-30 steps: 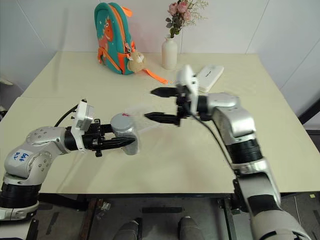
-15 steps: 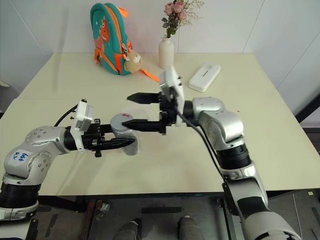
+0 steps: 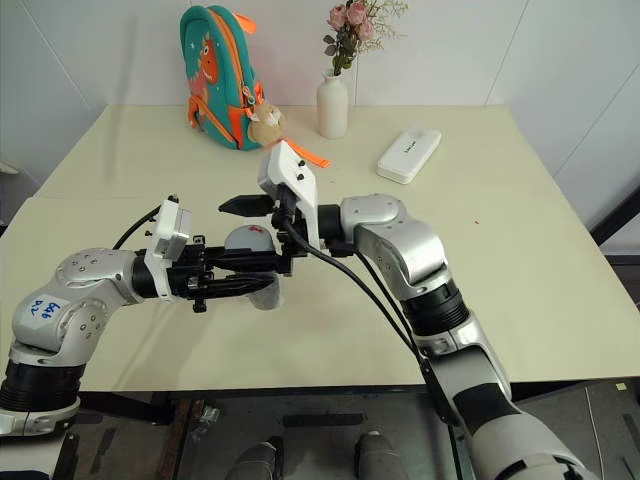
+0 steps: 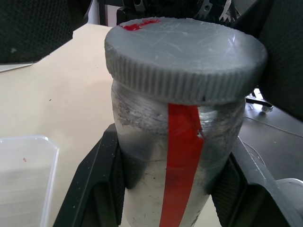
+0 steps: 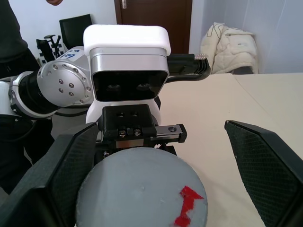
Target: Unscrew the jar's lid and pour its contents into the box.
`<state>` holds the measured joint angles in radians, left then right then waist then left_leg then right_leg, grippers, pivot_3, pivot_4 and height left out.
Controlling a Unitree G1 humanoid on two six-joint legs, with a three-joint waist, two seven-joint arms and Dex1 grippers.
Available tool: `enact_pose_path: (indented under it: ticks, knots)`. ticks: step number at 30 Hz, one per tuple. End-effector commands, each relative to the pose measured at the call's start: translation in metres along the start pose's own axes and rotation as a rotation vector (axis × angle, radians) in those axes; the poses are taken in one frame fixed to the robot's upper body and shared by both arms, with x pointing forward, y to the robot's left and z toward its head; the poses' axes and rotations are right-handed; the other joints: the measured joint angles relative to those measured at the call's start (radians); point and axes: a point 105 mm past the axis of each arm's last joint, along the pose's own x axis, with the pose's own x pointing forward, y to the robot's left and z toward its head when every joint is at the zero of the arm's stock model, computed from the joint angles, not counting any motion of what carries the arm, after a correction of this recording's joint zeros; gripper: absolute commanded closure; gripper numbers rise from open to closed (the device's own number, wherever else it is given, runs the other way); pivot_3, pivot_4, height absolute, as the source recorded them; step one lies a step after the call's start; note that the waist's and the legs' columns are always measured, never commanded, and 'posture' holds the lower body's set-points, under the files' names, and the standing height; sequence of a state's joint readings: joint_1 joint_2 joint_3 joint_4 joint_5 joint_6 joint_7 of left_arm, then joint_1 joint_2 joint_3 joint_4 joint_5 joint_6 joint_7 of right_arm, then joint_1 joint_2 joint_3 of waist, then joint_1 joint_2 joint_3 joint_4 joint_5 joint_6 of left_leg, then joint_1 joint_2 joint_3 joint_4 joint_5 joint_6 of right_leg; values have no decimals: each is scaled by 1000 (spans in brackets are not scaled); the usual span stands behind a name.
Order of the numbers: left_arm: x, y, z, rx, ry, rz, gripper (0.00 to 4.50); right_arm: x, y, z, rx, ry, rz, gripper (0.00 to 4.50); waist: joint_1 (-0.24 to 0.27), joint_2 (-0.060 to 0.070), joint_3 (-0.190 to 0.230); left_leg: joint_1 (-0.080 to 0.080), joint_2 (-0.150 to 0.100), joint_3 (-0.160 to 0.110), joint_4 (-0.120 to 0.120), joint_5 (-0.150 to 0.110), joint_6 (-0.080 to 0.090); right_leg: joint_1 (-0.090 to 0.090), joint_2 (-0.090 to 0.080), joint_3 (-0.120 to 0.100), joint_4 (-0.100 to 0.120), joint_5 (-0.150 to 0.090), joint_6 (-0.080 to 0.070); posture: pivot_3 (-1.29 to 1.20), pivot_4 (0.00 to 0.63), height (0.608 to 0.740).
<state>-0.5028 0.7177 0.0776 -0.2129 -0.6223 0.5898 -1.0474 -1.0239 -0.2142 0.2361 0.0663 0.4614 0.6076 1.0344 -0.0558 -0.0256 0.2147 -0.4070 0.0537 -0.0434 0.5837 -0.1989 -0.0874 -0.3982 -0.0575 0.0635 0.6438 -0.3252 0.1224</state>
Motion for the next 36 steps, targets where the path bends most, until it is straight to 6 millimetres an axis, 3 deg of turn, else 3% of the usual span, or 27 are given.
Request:
enact_pose_path:
  ticks: [1, 7, 15, 29, 36]
  knots:
    - [0, -1, 11, 49, -25, -10, 2576, -8, -7, 13, -50, -21, -40, 26, 0, 0, 0, 0, 0, 0, 0, 0, 0, 0, 0, 0, 0, 0, 0, 0, 150, 740]
    - [-1, -1, 10, 50, -24, -2, 2576, -35, -13, 9, -63, -11, -64, 26, 1, 0, 0, 0, 0, 0, 0, 0, 0, 0, 0, 0, 0, 0, 0, 0, 150, 740]
    - [-3, -3, 9, 26, -26, -11, 2576, -50, -9, 11, -64, -17, -26, 26, -1, 0, 0, 0, 0, 0, 0, 0, 0, 0, 0, 0, 0, 0, 0, 0, 150, 740]
    - [-7, -4, 6, 13, -9, -11, 2576, -51, 8, 23, 17, -90, 121, 26, 0, 0, 0, 0, 0, 0, 0, 0, 0, 0, 0, 0, 0, 0, 0, 0, 150, 740]
    - [-5, -4, 7, 17, -11, -12, 2576, -29, 5, 16, 4, -45, 108, 26, -1, 0, 0, 0, 0, 0, 0, 0, 0, 0, 0, 0, 0, 0, 0, 0, 150, 740]
